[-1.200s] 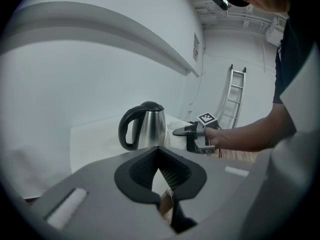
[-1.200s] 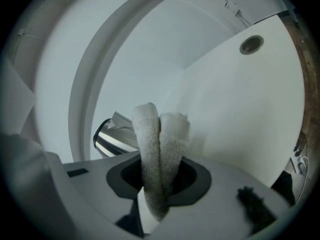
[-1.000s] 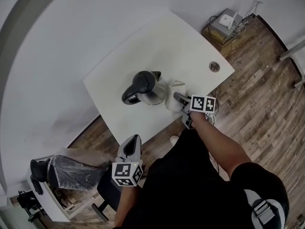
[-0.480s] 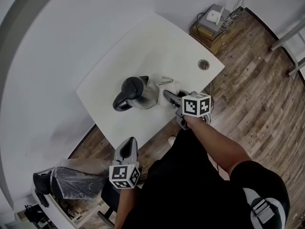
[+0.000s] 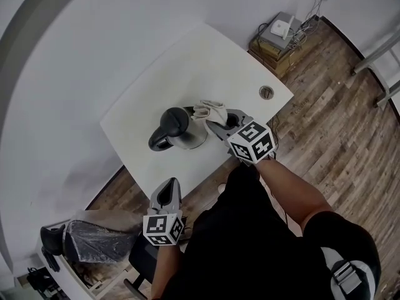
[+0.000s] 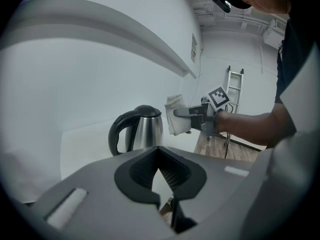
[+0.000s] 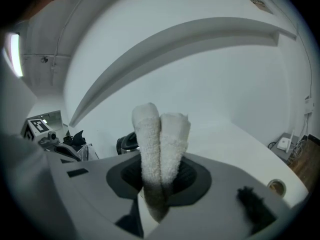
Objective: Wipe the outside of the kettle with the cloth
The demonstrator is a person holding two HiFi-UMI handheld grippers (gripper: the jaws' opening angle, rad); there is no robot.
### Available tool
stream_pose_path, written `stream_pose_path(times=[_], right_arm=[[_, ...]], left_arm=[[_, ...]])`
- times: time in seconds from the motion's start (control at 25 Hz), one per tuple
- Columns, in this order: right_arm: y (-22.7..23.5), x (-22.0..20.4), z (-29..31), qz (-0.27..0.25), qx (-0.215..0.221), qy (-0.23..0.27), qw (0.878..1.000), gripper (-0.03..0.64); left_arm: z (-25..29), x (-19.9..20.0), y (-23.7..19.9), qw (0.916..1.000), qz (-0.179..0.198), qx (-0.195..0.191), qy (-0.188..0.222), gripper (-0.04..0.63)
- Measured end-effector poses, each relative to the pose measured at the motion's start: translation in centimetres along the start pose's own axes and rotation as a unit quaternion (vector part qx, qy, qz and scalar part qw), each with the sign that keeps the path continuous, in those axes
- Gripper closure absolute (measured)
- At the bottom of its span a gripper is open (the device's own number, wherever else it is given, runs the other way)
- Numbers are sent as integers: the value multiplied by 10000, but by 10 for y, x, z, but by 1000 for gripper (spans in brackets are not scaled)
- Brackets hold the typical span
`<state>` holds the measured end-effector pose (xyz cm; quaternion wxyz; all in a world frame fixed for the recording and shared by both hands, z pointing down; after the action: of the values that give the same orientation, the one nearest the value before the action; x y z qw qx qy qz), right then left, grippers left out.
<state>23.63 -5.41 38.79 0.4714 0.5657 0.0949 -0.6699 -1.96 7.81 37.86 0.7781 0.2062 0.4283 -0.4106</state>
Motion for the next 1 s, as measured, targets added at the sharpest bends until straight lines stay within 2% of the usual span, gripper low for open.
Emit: stream_pose_path(times=[0.28, 0.4, 0.48, 0.6, 0.8, 1.0], right_arm=[[38, 2, 28, 596, 362, -539, 9961, 518], [52, 1, 43, 650, 524, -843, 9929, 518], [60, -3, 54, 663, 631, -1078, 9899, 518], [75, -15, 73, 790, 783, -1446, 9832, 518], [100, -36, 98, 937, 901, -1956, 9720, 518], [113, -53, 115, 810, 927, -2602, 9577, 518]], left_arm=[[21, 5, -15, 9980, -421, 472, 1, 588], [30, 4, -23, 9963, -471, 710, -76, 588], [35, 3, -29, 9944, -671, 816, -89, 588], [45, 2, -32, 9908, -949, 953, -164, 588], [63, -3, -31, 9862, -1133, 1137, -417, 588], [78, -6, -29, 9793, -1323, 1374, -683, 588]])
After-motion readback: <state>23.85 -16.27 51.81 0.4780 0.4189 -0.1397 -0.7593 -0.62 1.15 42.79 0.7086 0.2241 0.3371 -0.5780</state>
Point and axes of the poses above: the fingertips, and each gripper's own axes: z forward along the fingers, y to its right, x out of its top, the point moved 8 cm from there along -z, backward along the fingers, and after that the axes turned 7 degrees about z, right-handed, at the moved point
